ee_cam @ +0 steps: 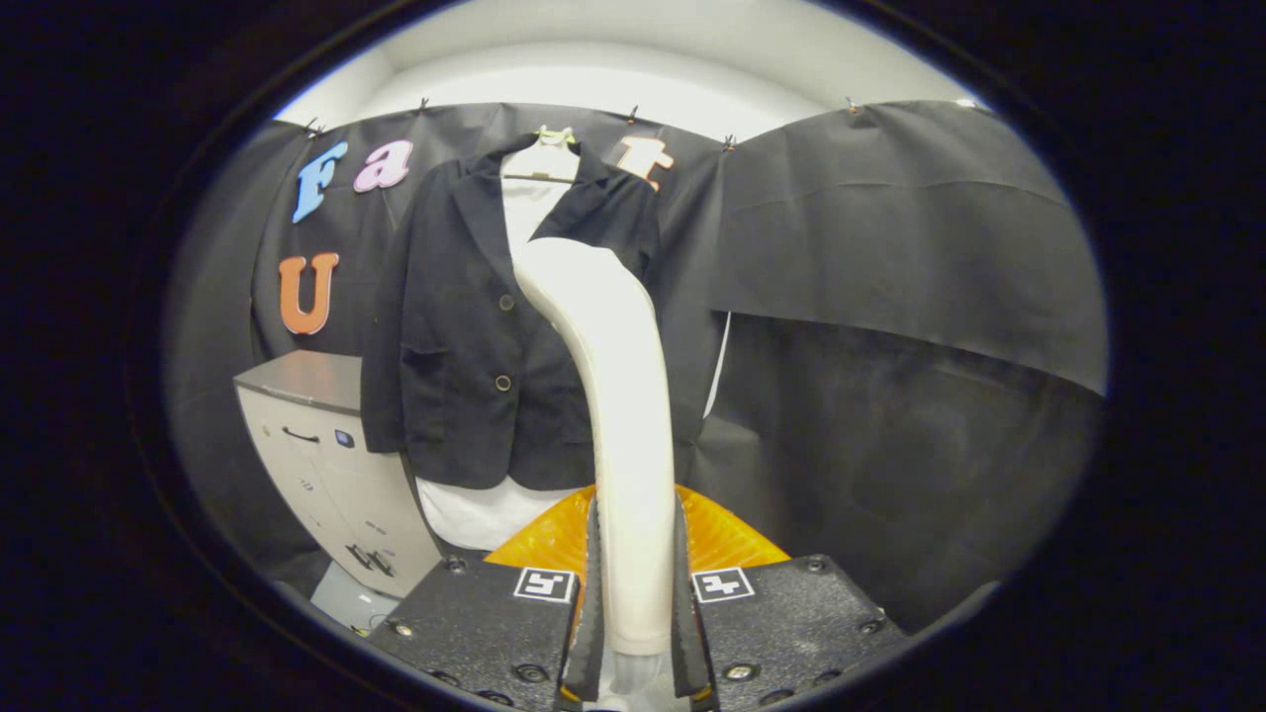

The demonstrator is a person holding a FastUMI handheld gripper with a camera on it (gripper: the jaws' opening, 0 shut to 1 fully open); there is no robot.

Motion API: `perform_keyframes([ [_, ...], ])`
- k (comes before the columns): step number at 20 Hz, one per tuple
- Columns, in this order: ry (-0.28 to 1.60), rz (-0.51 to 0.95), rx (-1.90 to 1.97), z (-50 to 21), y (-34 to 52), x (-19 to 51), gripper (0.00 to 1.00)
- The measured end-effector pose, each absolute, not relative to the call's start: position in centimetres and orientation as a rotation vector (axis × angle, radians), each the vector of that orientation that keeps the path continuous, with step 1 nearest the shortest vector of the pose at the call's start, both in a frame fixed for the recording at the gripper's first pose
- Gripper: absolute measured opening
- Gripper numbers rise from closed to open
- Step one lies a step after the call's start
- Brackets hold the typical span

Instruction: Iron the clothes twice with a garment steamer, once on the left side and once on the right side.

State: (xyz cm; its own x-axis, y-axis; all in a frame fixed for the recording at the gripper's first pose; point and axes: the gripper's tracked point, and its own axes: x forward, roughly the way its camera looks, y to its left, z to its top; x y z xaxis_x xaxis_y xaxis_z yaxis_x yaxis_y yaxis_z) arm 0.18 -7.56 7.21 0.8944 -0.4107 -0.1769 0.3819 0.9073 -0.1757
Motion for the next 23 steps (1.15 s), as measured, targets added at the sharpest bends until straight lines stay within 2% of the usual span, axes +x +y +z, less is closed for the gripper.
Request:
perform_keyframes([
  [11, 0.179, -0.324, -0.086, 10.5, -14.7, -7.1, 0.30],
  [23, 0.265, -0.233, -0.075, 6.4, -19.7, -10.7, 0.30],
])
